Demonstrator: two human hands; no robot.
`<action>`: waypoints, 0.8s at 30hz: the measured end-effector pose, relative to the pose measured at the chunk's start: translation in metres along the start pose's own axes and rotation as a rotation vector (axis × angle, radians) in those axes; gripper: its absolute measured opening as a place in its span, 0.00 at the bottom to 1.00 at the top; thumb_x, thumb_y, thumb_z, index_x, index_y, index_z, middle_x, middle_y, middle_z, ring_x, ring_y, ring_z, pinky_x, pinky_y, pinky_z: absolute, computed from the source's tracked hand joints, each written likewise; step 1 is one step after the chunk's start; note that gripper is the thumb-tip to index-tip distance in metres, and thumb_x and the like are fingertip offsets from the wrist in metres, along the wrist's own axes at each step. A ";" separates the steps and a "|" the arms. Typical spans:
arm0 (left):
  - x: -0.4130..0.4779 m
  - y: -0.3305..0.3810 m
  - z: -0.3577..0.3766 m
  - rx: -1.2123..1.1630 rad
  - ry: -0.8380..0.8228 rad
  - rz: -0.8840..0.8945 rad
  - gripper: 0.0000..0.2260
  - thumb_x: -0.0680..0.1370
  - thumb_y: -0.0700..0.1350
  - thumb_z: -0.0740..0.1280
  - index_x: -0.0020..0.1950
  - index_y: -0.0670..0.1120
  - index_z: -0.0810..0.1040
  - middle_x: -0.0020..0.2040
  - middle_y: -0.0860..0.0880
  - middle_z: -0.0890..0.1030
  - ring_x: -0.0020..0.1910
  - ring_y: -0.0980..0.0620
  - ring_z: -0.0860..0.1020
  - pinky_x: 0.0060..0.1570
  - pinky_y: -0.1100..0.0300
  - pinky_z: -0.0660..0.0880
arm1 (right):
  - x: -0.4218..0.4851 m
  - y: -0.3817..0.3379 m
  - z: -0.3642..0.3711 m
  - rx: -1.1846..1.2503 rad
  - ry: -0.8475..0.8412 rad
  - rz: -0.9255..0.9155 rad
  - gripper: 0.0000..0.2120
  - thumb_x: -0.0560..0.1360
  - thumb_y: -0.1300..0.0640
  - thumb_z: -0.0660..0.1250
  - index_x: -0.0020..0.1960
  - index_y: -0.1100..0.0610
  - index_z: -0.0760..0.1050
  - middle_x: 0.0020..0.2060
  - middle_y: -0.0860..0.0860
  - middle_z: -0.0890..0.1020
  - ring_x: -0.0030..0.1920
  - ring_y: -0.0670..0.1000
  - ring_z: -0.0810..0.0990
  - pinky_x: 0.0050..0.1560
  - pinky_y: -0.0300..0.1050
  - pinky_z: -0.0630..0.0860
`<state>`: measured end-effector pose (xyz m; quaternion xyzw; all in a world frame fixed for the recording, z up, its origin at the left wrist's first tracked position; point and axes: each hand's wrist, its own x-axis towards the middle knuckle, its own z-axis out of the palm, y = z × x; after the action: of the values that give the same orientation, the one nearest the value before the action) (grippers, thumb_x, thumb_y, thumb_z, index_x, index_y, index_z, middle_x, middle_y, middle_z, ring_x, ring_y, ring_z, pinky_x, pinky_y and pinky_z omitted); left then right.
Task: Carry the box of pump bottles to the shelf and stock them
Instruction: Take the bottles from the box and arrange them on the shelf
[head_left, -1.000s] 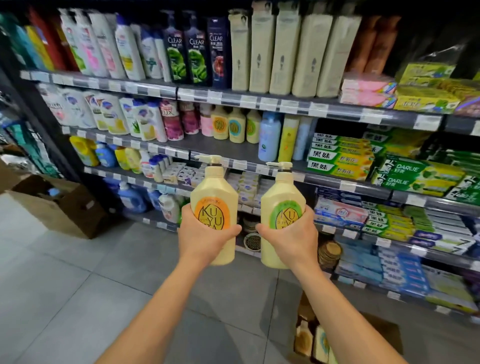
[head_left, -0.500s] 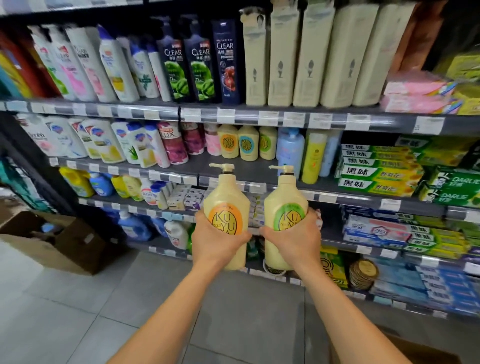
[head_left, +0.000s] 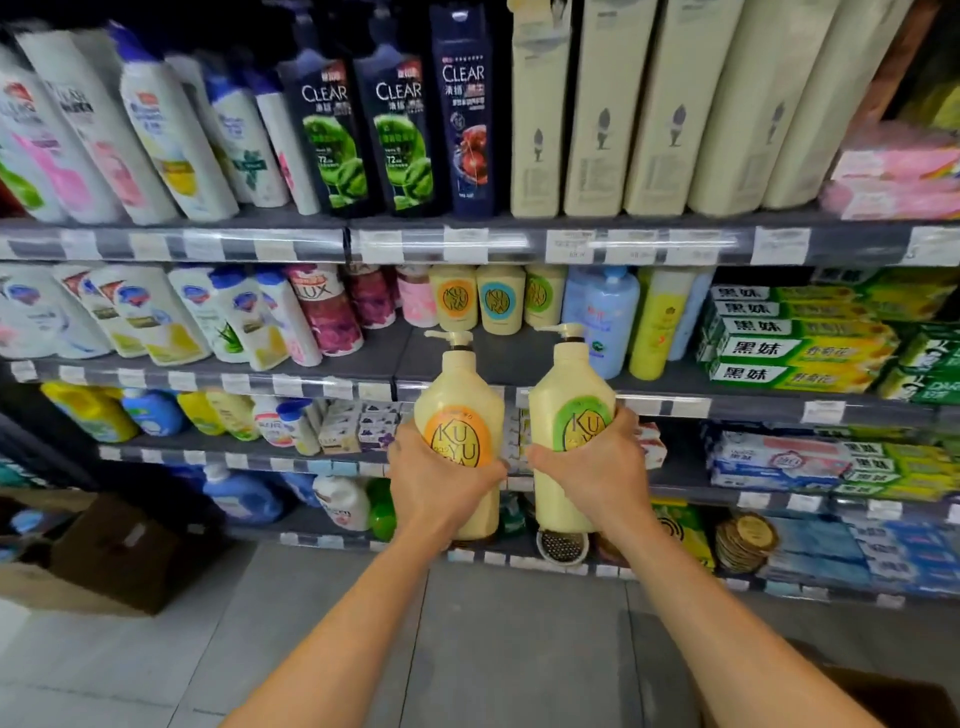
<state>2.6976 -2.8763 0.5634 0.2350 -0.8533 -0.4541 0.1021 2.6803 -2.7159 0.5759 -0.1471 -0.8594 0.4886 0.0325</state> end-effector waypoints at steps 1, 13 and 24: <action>0.012 -0.004 0.000 -0.005 -0.010 0.012 0.40 0.51 0.58 0.78 0.57 0.49 0.66 0.53 0.47 0.74 0.50 0.47 0.76 0.47 0.51 0.78 | 0.007 -0.004 0.008 -0.008 -0.008 0.024 0.47 0.57 0.45 0.80 0.66 0.58 0.60 0.50 0.49 0.72 0.50 0.51 0.72 0.49 0.46 0.74; 0.199 -0.020 0.050 -0.051 -0.038 0.218 0.39 0.53 0.58 0.78 0.58 0.48 0.69 0.53 0.48 0.76 0.51 0.47 0.76 0.46 0.55 0.74 | 0.150 -0.009 0.105 -0.003 0.139 0.023 0.38 0.60 0.44 0.79 0.60 0.55 0.62 0.50 0.49 0.72 0.47 0.50 0.70 0.35 0.39 0.66; 0.285 -0.019 0.117 -0.131 0.048 0.319 0.41 0.59 0.52 0.81 0.65 0.42 0.65 0.62 0.42 0.71 0.59 0.44 0.73 0.52 0.60 0.68 | 0.240 0.011 0.153 0.027 0.420 -0.088 0.45 0.53 0.40 0.78 0.62 0.60 0.69 0.55 0.53 0.76 0.54 0.52 0.76 0.46 0.42 0.74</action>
<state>2.4101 -2.9411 0.4701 0.1002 -0.8458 -0.4809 0.2080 2.4226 -2.7697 0.4657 -0.2075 -0.8326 0.4569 0.2345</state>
